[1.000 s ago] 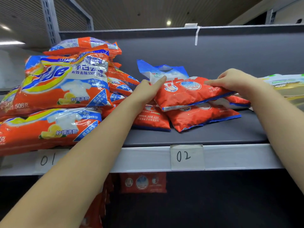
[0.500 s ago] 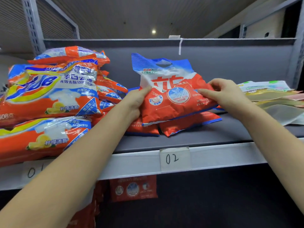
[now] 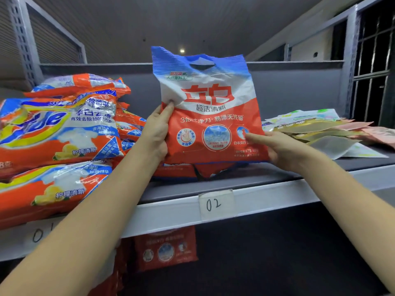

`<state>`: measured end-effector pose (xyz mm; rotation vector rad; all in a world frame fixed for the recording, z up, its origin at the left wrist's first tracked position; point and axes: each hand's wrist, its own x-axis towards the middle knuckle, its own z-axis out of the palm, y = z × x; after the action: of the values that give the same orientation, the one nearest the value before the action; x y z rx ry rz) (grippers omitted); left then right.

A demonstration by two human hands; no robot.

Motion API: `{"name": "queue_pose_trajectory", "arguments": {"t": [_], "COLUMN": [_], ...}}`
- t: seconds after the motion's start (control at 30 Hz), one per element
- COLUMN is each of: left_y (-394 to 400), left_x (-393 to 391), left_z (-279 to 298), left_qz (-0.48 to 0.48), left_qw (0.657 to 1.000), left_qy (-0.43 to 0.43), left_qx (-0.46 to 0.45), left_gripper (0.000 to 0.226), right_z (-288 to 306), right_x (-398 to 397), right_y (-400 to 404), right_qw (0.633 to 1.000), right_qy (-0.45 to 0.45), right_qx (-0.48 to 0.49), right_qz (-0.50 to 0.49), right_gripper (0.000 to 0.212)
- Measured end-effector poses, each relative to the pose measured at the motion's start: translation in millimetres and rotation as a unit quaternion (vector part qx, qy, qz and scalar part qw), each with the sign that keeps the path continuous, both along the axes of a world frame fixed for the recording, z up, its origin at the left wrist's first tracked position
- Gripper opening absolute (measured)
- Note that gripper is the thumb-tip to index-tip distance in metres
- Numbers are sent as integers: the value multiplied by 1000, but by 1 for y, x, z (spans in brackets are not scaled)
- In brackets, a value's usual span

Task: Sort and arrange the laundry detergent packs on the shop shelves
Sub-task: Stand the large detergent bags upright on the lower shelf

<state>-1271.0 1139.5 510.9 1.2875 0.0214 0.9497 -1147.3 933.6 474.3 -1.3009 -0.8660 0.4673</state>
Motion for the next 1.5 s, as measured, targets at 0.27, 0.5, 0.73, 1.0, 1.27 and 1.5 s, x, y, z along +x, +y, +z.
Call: {"name": "queue_pose_trajectory", "arguments": {"t": [0.27, 0.5, 0.73, 1.0, 1.27, 1.5], "left_y": [-44, -115, -156, -163, -140, -83], "left_x": [-41, -97, -145, -181, -194, -173], "left_z": [1, -29, -122, -263, -336, -336], "left_qz": [-27, -50, -54, -20, 19, 77], "left_qw": [997, 996, 996, 964, 929, 937], "left_qy": [-65, -75, 71, 220, 302, 273], "left_qx": [32, 18, -23, -149, -213, -203], "left_gripper": [15, 16, 32, 37, 36, 39], "right_z": [-8, -37, -127, -249, -326, -323], "right_x": [-47, -98, -144, -171, -167, -147], "right_y": [-35, -101, -147, -163, -126, -62], "right_qw": [997, 994, 999, 986, 958, 963], "right_qy": [-61, -83, -20, 78, 155, 133], "right_qx": [40, 66, 5, -148, -227, -227], "right_qz": [6, -38, -30, 27, 77, 62], "right_gripper": [34, 37, 25, 41, 62, 38]}}
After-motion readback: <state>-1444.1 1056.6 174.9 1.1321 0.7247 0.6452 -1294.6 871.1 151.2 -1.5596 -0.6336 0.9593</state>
